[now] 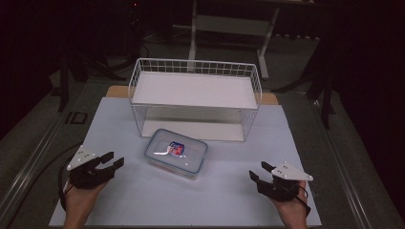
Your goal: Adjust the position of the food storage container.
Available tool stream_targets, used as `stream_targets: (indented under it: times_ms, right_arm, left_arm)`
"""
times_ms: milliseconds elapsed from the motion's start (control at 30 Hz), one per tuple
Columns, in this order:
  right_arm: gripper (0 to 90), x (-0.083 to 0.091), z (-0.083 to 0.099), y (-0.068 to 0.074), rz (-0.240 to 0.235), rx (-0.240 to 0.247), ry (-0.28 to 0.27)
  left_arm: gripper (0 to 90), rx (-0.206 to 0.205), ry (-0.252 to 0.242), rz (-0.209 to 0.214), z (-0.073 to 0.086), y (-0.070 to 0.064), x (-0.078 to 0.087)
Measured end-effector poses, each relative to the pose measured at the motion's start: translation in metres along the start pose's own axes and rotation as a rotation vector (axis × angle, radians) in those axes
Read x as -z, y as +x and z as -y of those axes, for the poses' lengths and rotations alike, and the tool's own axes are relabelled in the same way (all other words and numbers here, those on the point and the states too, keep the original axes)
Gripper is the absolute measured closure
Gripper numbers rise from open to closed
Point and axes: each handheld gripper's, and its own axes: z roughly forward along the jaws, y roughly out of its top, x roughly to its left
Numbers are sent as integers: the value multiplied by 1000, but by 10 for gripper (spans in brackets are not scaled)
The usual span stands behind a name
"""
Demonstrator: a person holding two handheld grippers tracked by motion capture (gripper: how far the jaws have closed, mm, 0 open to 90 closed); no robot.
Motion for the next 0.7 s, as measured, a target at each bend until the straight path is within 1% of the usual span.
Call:
stream_targets:
  times_ms: [67,133,300,333,367,433,567,600,633,700]
  right_arm:
    - [430,1,0,-1,6,-5,-5]
    - [430,2,0,-3,5,-13,-11]
    - [429,1,1,-4,5,-20,-13]
    - [423,-1,1,-4,-2,-19,-10]
    - [421,-1,1,-3,-3,-15,-10]
    - [418,-2,0,-3,-4,-10,-12]
    - [403,-2,1,-3,-1,-10,-12]
    - [402,-2,1,-3,1,-10,-13]
    - [401,-3,1,-3,2,-9,-13]
    - [398,-3,1,-3,6,-7,-13]
  left_arm:
    - [518,-10,3,-7,-1,-2,-3]
    - [543,0,-3,-5,-2,-2,-4]
    - [596,-3,-4,-5,-4,0,-7]
    - [629,-2,7,8,-6,2,-10]
    - [641,-4,12,15,-7,3,-12]
    - [676,-13,11,10,-8,3,-13]
    - [821,-42,24,12,-15,3,-20]
    - [874,-49,31,1,-16,2,-23]
    - [895,-61,46,-21,-18,1,-27]
    - [899,-74,68,-23,-19,1,-36]
